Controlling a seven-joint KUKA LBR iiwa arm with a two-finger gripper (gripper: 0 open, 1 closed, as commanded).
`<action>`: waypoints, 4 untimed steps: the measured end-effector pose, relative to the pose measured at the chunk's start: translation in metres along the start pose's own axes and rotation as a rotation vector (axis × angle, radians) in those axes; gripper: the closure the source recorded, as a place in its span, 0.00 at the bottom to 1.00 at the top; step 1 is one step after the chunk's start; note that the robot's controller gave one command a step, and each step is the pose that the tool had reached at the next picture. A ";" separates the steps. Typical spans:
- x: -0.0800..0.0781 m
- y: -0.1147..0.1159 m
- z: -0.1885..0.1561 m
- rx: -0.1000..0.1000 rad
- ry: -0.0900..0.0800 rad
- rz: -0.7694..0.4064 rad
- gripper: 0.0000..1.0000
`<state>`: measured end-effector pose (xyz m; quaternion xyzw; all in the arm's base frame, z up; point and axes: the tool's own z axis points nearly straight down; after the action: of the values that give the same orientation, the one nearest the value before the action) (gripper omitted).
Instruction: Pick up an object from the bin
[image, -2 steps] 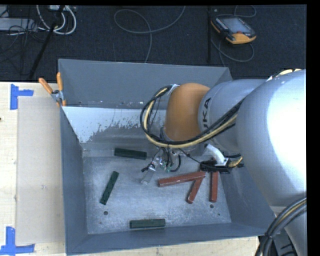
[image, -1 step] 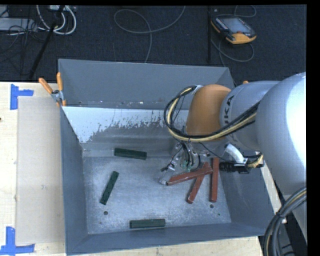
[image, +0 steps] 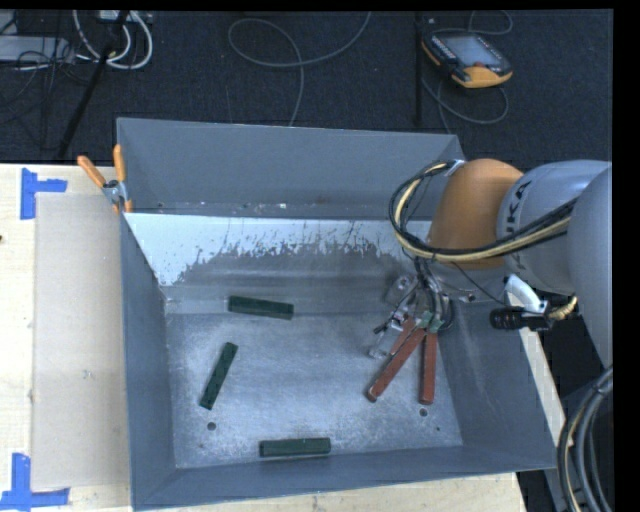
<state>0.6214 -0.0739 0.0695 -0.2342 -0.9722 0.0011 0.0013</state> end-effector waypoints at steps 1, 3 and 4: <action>0.011 -0.061 0.000 -0.001 0.000 -0.442 0.00; -0.001 -0.039 -0.112 -0.004 -0.013 -0.462 1.00; 0.001 -0.040 -0.106 -0.003 -0.004 -0.459 0.00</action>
Offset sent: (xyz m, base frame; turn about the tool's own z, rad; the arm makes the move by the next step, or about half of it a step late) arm -0.0370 -0.0480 0.0005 -0.4444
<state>0.6025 -0.1087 0.1759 -0.0067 -1.0000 -0.0003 -0.0010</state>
